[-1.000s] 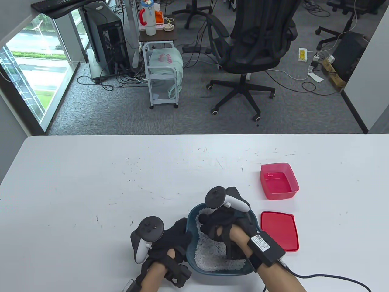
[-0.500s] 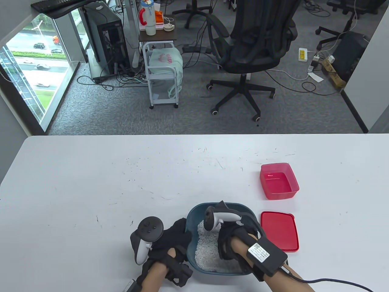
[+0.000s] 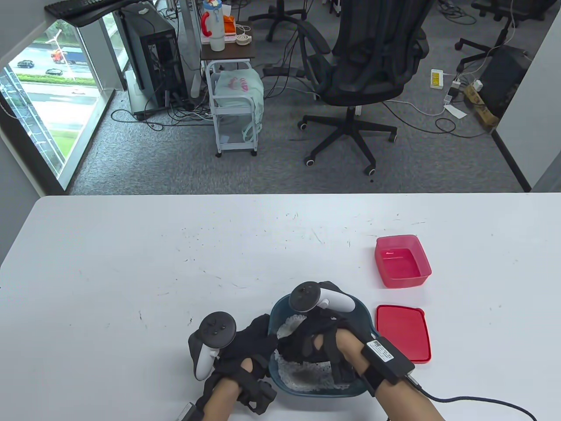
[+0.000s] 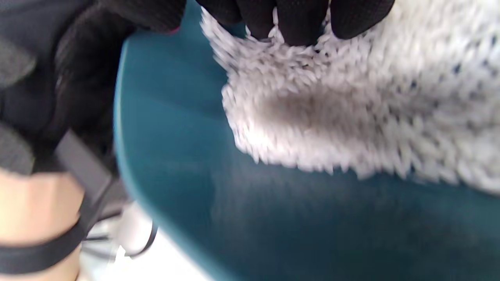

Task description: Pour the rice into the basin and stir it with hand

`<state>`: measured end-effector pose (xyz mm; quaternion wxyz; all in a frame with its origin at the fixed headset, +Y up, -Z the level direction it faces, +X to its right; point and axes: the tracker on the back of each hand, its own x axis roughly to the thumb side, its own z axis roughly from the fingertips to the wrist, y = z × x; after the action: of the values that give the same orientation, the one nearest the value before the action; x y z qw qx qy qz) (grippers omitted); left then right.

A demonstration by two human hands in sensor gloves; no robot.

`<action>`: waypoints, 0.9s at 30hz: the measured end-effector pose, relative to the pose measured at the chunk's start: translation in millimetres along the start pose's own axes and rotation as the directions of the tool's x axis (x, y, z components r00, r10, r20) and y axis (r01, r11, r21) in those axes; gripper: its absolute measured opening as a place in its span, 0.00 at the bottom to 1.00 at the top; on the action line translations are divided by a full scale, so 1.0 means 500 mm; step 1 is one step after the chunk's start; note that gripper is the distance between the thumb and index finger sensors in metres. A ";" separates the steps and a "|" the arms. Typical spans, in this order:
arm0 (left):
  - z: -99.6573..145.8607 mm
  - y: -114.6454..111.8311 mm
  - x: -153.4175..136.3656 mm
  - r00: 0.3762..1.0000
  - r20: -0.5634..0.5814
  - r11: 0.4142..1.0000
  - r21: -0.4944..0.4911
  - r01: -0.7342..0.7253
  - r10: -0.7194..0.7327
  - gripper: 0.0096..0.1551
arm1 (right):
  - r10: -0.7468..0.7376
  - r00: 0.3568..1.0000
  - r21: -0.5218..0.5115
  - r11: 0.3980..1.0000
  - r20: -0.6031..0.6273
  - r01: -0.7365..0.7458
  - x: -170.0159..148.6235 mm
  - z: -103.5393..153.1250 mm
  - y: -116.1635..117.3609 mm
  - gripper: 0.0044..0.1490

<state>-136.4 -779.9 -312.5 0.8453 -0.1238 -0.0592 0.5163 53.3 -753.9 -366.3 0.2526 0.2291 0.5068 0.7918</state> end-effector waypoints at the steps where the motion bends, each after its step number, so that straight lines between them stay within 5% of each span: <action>1: 0.000 0.000 0.000 1.000 0.002 1.000 -0.002 -0.003 0.003 0.38 | 0.002 1.000 -0.061 0.998 -0.023 -0.004 -0.002 0.002 -0.012 0.43; 4: 0.000 0.000 0.002 1.000 0.008 1.000 0.000 0.009 -0.009 0.38 | 0.040 0.992 -0.230 0.971 -0.116 -0.066 -0.007 0.014 -0.034 0.42; 7: 0.000 0.000 0.001 1.000 0.006 1.000 -0.003 0.004 -0.004 0.38 | 0.171 0.938 -0.286 0.922 -0.302 -0.260 -0.009 0.026 -0.040 0.40; 11: 0.000 -0.002 0.002 1.000 0.002 1.000 0.000 0.006 -0.006 0.38 | 0.364 0.745 -0.159 0.835 -0.559 -0.526 -0.019 0.029 -0.030 0.39; 15: 0.000 -0.003 0.000 1.000 -0.013 1.000 0.008 -0.006 0.006 0.38 | 0.433 0.660 -0.027 0.824 -0.614 -0.566 -0.023 0.031 -0.007 0.39; 20: 0.001 -0.003 0.000 1.000 -0.020 1.000 0.015 -0.014 0.014 0.38 | 0.447 0.706 0.122 0.879 -0.549 -0.461 -0.034 0.019 0.031 0.38; 27: 0.002 -0.004 0.000 1.000 -0.024 1.000 0.021 -0.015 0.016 0.38 | 0.219 0.965 0.127 0.971 -0.145 -0.201 -0.018 0.017 0.050 0.40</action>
<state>-134.7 -780.5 -311.1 0.8433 -0.1215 -0.0424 0.5218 61.0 -762.7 -341.2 0.1132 0.2318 0.5413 0.8003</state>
